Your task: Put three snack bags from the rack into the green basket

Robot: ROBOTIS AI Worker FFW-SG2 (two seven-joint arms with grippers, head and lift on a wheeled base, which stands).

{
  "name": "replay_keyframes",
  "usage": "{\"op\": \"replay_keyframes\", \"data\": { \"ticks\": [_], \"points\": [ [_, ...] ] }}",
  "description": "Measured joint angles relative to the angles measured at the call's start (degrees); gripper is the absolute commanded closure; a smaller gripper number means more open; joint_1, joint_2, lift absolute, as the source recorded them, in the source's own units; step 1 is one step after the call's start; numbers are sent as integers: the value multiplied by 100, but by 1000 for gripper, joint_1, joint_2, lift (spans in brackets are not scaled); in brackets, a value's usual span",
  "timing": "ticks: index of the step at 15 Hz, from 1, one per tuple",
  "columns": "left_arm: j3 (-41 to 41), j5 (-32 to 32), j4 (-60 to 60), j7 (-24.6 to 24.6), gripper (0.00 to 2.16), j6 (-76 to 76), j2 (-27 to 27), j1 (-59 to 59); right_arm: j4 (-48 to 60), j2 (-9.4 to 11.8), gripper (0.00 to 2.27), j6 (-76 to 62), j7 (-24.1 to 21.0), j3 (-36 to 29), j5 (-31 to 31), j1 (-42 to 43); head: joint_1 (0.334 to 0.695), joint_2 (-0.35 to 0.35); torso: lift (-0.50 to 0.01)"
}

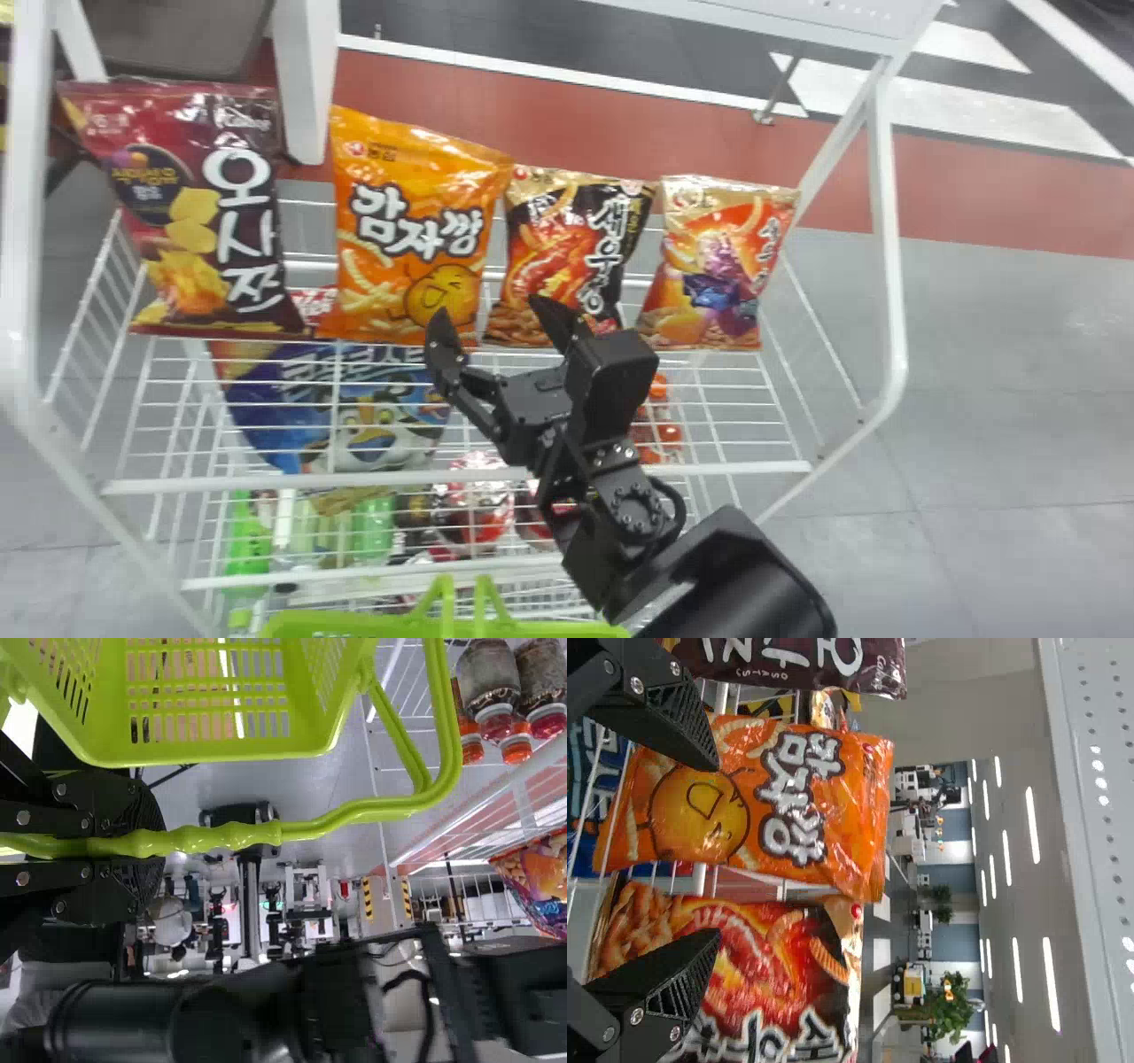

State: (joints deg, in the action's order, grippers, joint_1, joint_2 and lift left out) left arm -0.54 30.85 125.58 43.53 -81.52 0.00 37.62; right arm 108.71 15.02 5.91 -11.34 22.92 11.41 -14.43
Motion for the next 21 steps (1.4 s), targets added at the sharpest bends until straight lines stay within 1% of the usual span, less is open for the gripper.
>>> {"op": "replay_keyframes", "data": {
  "ticks": [1,2,7,8,9,10,11,12,13,14,17,21],
  "points": [
    [-5,-6,-5,-14,1865,0,0,0,-183,-56,171,36,1,87,19,218,695,-209,0],
    [-12,-34,-7,-28,1865,0,0,-1,-348,-98,171,80,10,176,34,417,695,-195,0],
    [-51,-127,-91,-46,1865,0,0,-60,-1032,-257,174,446,27,500,169,1257,695,-142,0],
    [-51,-132,-105,-46,1865,0,0,-75,-1125,-277,225,548,26,555,195,1379,695,-125,0],
    [-51,-137,-131,-46,1865,0,0,-96,-1222,-310,343,675,33,605,202,1507,695,-117,0],
    [-51,-141,-156,-46,1865,0,0,-115,-1320,-345,532,802,54,640,202,1623,695,-112,0],
    [-51,-141,-174,-46,1865,6,0,-131,-1407,-372,1035,939,90,668,205,1729,695,-106,0],
    [-50,-141,-191,-46,1865,13,0,-150,-1459,-386,1477,1087,179,691,217,1810,695,-101,0],
    [-48,-141,-211,-46,1865,13,0,-172,-1464,-388,1723,1195,232,702,228,1845,695,-90,0],
    [-46,-141,-234,-57,1865,13,0,-201,-1399,-382,1835,1312,250,709,239,1849,695,-86,0],
    [-38,-141,-275,-64,1865,4,0,-260,-1040,-301,2007,1520,243,713,237,1730,695,-82,0],
    [-15,-143,-279,-62,1865,0,0,-297,-527,-131,2010,1614,228,647,255,1458,695,-88,0]
  ]
}}
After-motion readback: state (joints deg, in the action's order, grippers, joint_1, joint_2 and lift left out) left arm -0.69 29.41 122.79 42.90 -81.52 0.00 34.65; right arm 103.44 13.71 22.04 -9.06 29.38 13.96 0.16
